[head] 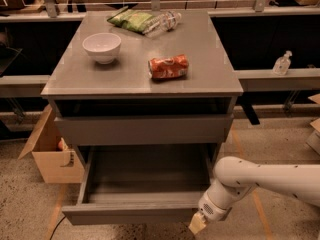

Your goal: Close middle drawer

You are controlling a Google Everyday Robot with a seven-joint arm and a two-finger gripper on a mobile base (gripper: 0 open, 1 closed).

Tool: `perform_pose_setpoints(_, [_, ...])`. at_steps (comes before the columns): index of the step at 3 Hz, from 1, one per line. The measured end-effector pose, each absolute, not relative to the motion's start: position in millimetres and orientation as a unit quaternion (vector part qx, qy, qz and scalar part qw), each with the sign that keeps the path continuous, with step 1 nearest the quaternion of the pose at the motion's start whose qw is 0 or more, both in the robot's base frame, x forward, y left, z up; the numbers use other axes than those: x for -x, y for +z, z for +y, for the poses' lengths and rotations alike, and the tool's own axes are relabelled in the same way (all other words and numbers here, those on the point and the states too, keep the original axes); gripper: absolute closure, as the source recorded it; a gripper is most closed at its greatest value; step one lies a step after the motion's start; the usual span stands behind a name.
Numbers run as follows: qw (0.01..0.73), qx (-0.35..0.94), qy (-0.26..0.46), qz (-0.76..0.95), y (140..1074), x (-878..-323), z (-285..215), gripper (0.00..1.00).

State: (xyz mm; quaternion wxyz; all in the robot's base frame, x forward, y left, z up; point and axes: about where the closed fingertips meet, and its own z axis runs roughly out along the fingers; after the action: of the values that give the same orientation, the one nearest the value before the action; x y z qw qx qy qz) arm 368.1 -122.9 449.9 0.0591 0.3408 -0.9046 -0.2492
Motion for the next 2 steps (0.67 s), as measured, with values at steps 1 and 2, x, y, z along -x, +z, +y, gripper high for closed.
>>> perform_pose_setpoints(1, [0.033,-0.322,-0.259,-0.91,438.5,-373.2,-117.2,1.0])
perform_pose_setpoints(2, [0.009,-0.305,-0.258,-0.917,431.4,-378.8,-111.5,1.0])
